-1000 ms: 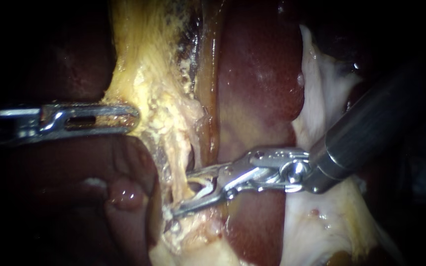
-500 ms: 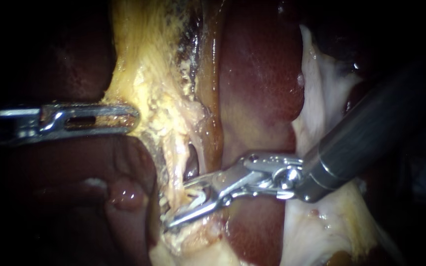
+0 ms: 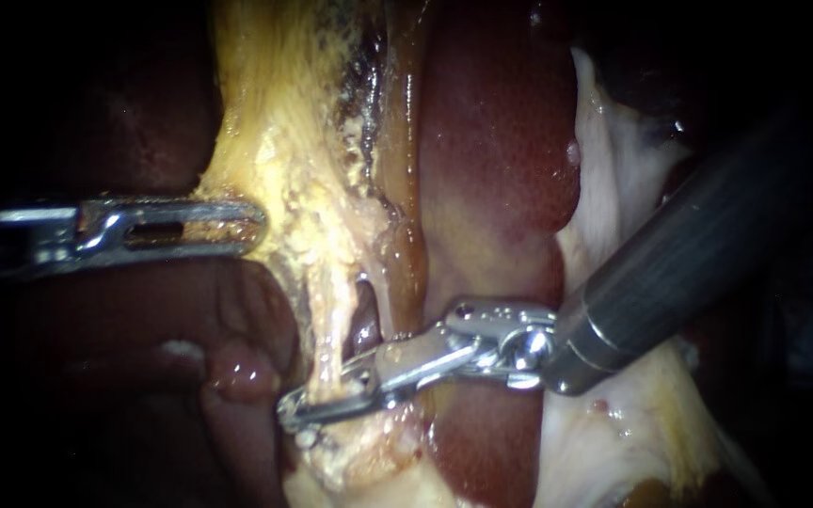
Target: Clipping second clip left tube
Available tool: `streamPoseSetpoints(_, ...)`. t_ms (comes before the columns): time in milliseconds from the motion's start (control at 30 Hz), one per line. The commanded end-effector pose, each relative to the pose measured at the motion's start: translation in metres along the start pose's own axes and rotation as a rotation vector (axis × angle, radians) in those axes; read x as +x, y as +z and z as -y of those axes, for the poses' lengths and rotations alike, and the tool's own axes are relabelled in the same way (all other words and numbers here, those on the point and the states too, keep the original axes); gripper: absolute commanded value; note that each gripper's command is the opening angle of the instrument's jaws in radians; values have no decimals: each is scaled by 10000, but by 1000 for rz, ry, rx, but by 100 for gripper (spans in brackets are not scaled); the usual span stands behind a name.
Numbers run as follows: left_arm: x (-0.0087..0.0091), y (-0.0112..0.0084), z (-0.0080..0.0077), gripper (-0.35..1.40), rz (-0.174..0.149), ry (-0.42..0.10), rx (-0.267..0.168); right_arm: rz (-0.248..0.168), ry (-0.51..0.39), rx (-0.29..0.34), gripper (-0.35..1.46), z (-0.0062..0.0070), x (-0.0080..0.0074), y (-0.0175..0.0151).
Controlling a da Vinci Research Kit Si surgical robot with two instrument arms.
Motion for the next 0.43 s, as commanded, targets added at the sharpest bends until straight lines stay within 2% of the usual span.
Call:
streamPoseSetpoints(33, 0, 0, 0, -35, 0, 0, 0, 0, 1, -1, -35, -1, -1, 0)
streamPoseSetpoints(433, 0, 0, -1, -35, 0, 0, 0, 7, 1, -3, -35, -1, -2, -1)
